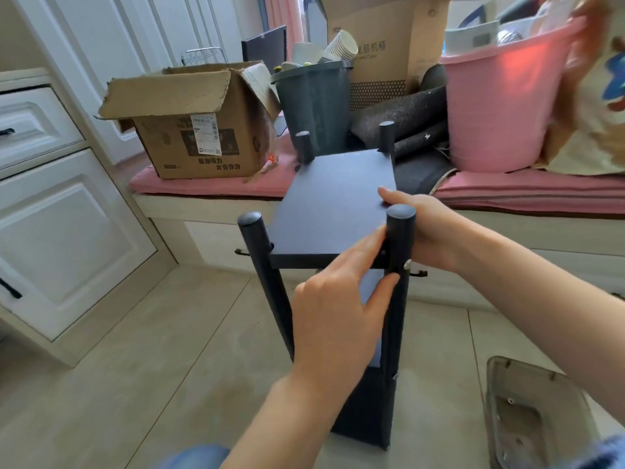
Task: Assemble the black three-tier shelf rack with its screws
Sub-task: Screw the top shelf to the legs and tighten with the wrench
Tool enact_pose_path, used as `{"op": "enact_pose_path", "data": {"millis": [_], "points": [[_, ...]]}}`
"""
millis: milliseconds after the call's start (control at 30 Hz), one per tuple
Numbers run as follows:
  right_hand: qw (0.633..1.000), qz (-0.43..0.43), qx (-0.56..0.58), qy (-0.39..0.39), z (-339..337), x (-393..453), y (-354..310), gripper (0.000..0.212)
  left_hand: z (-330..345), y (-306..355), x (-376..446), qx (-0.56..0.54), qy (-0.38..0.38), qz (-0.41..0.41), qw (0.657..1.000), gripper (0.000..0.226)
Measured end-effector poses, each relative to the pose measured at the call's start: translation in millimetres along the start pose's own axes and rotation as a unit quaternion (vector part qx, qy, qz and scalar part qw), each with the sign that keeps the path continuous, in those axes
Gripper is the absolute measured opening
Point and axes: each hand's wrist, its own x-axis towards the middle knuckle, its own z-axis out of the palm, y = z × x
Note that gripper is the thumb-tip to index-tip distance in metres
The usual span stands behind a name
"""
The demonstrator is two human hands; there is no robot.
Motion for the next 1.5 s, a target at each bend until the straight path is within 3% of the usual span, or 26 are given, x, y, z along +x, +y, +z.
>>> {"op": "enact_pose_path", "data": {"millis": [100,233,367,433,533,600,700,767,833,1000,1200,1300,1367,1500], "points": [[1.0,0.016,-0.012,0.013,-10,-6,-4,0.038,10,2,1,-0.027,-0.013,0.007,1.0,0.052],[0.999,0.033,-0.01,0.03,-6,-11,-8,0.04,13,1,6,-0.053,0.036,0.003,0.998,0.04],[0.998,0.007,-0.014,0.063,-8,-9,-9,0.048,-13,-10,17,-0.024,0.185,0.037,0.982,0.021],[0.997,0.004,-0.018,0.07,-12,-8,-9,0.054,-34,-21,24,-0.047,0.265,0.0,0.963,0.016],[0.997,0.003,0.004,0.082,-15,-7,-8,0.052,-55,-39,32,-0.128,0.324,-0.13,0.928,0.016],[0.997,0.012,0.031,0.076,-16,-8,-5,0.05,-59,-50,35,-0.172,0.304,-0.23,0.908,0.01],[0.998,0.02,0.057,0.033,-18,-12,0,0.047,-57,-60,39,-0.283,0.166,-0.358,0.874,0.015],[0.998,0.024,0.061,0.011,-18,-15,4,0.045,-55,-59,43,-0.346,0.061,-0.407,0.843,0.031],[0.998,0.026,0.062,0.009,-17,-17,7,0.05,-52,-56,46,-0.382,0.018,-0.437,0.814,0.038],[0.997,0.017,0.058,0.057,-20,-17,6,0.042,-36,-49,46,-0.418,0.025,-0.428,0.801,0.052],[0.993,0.043,0.008,0.114,-30,-23,-7,0.03,-21,-34,33,-0.378,0.033,-0.408,0.83,0.021],[0.991,0.047,-0.035,0.119,-32,-21,-10,0.045,-17,-30,20,-0.392,0.042,-0.382,0.836,0.036],[0.993,0.047,-0.046,0.102,-30,-20,-11,0.041,-16,-25,15,-0.415,0.052,-0.358,0.835,0.046],[0.992,0.03,-0.031,0.119,-28,-17,-12,0.029,-11,-13,14,-0.428,0.074,-0.328,0.839,0.024]]}}
